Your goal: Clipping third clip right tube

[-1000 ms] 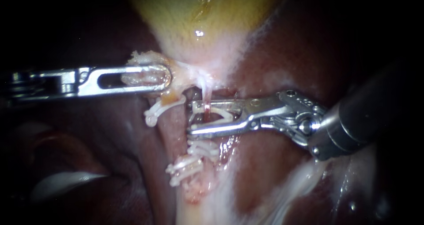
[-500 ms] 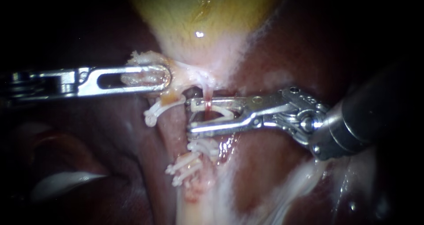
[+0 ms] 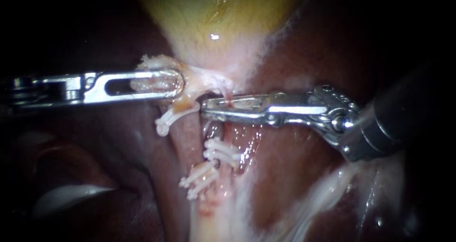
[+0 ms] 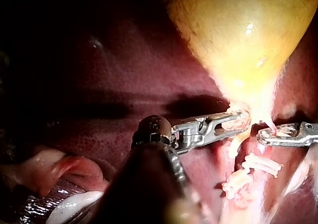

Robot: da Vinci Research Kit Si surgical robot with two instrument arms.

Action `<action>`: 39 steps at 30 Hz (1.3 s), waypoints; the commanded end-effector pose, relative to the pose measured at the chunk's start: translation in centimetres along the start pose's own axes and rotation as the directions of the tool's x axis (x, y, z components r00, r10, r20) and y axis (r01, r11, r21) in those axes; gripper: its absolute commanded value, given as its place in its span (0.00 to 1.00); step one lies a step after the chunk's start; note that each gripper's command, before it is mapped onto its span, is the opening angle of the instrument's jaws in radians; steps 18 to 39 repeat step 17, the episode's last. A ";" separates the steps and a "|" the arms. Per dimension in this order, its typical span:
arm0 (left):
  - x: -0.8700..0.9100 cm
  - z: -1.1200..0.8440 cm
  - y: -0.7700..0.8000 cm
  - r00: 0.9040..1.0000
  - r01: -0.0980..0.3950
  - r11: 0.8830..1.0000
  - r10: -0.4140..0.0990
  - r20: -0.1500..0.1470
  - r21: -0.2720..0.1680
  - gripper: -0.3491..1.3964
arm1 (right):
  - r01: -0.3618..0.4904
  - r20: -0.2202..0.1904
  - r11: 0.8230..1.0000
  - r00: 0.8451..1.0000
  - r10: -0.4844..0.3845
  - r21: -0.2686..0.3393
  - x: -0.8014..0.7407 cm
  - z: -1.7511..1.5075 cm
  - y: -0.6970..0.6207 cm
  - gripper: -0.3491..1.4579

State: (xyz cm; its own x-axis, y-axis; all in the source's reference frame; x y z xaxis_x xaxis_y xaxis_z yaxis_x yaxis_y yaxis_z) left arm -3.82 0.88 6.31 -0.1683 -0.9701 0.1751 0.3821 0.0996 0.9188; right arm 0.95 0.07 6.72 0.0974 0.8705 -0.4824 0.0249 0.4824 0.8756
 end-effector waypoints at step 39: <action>0.00 0.00 0.00 1.000 0.000 1.000 0.000 0.000 0.000 0.02 | 0.002 0.008 1.000 1.000 -0.002 -0.002 -0.01 0.02 -0.01 0.00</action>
